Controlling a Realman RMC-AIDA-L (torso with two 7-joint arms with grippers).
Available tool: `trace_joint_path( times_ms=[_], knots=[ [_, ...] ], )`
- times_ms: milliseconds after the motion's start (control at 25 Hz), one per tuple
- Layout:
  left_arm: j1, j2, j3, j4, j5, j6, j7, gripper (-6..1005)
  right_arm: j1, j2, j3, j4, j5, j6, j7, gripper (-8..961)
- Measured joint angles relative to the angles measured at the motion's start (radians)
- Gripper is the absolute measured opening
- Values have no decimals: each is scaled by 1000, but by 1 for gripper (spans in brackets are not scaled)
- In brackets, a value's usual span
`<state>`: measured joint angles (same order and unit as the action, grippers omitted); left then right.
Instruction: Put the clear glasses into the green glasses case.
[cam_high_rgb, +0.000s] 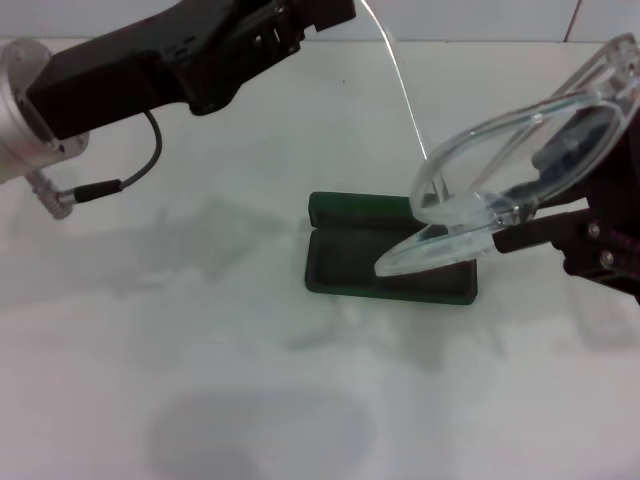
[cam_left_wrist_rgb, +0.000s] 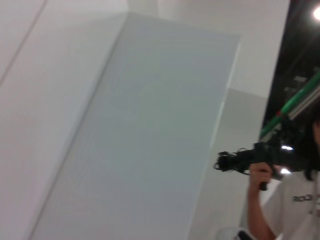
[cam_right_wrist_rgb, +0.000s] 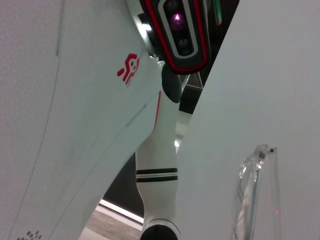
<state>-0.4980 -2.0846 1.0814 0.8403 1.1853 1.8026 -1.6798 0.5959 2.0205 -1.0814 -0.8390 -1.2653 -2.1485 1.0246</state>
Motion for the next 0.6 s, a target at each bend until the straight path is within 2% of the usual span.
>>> trace_joint_path(
  times_ms=[600],
  knots=[
    [15, 8, -16, 1, -3, 42, -20, 67, -8, -2, -6, 0, 11, -1, -3, 49]
  ],
)
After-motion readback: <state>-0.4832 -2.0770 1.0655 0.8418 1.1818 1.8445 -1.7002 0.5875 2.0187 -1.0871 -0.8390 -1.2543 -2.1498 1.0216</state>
